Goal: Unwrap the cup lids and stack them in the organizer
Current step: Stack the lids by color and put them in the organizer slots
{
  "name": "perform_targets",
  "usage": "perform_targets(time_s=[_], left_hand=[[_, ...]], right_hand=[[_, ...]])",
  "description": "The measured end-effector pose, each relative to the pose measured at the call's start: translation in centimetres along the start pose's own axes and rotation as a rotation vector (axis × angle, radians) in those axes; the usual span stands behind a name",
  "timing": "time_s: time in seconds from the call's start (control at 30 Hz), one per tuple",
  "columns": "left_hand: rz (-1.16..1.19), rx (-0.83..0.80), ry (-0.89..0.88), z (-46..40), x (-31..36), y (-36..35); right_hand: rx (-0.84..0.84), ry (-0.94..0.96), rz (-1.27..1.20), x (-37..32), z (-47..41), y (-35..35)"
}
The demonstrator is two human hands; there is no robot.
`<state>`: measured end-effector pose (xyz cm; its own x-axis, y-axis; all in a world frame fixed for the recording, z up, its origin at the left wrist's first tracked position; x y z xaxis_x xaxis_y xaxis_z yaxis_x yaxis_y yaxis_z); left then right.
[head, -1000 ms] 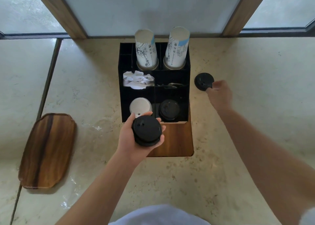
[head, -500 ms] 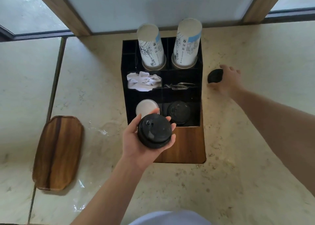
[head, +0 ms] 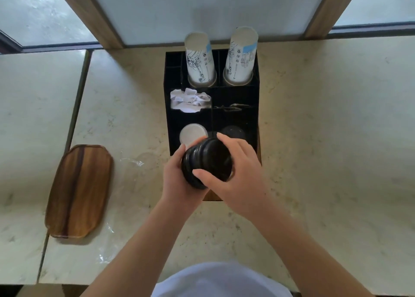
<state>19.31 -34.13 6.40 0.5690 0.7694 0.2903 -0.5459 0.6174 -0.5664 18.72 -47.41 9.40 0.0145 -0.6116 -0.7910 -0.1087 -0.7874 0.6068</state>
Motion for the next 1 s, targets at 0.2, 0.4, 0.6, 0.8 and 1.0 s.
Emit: perform_targets(time_s=[0.2, 0.4, 0.6, 0.8, 1.0], left_hand=[[-0.109, -0.028, -0.101, 2.7, -0.4, 0.8], [-0.089, -0.026, -0.09, 3.3, -1.5, 2.5], [-0.029, -0.048, -0.017, 3.5, -1.5, 3.2], [-0.199, -0.066, 0.016, 4.0, -1.5, 2.6], [-0.108, -0.083, -0.032, 4.2, -1.3, 1.7]], right_hand=[[0.077, 0.067, 0.126, -2.4, 1.7, 0.2], [-0.064, 0.013, 0.242, -3.2, 3.3, 0.3], [-0.419, -0.115, -0.083, -2.5, 4.3, 0.2], [-0.499, 0.028, -0.149, -2.2, 2.1, 1.5], [-0.255, -0.008, -0.178, -1.5, -0.5, 2.9]])
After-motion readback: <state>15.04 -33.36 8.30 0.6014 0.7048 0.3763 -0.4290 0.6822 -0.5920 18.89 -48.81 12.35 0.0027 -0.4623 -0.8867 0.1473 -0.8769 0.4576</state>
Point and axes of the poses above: each hand's wrist, its own z-axis away from the middle knuckle, its own y-axis out of the back of the hand, x = y × z, the point moved 3 cm from there along -z, towards the middle knuckle, and after that the axes turned 9 degrees about x, right-handed, at the moved point
